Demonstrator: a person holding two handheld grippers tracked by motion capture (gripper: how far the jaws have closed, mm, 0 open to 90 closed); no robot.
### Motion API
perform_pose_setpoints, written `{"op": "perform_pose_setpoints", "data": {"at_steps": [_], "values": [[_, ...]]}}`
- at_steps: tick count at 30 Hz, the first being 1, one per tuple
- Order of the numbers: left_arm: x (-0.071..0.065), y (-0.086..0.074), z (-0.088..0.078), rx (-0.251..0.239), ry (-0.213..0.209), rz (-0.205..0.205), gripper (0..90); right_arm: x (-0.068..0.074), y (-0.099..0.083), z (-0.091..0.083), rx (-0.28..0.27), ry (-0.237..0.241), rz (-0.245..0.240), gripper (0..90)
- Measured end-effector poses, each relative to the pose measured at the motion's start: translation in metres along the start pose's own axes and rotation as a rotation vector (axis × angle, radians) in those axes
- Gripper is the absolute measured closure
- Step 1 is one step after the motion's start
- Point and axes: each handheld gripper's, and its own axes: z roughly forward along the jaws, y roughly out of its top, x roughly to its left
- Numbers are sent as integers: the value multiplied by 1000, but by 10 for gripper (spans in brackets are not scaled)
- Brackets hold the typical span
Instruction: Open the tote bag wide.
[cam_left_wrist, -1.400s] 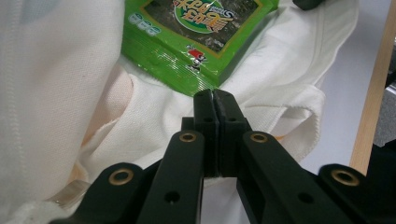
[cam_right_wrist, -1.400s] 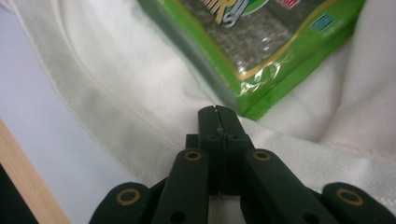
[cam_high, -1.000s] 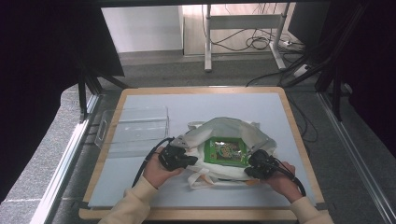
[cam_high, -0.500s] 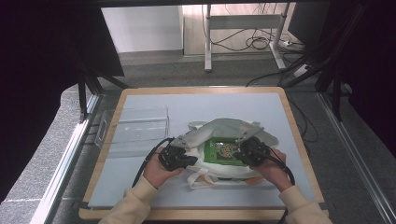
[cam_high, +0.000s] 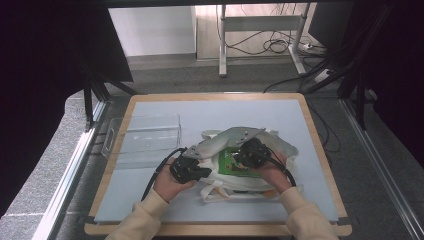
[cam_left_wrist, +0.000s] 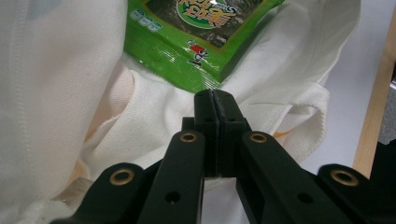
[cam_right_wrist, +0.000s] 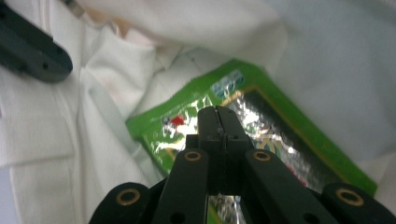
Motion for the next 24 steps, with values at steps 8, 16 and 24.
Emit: {"op": "perform_pose_setpoints", "data": {"at_steps": [8, 16, 24], "values": [[0, 0, 0, 1, -2, 0, 891, -5, 12, 13, -33, 21, 22, 895], [0, 0, 0, 3, -1, 6, 893, -3, 30, 30, -33, 25, 13, 895], [0, 1, 0, 4, -4, 12, 893, -7, 39, 54, -41, 0, 38, 896]]}}
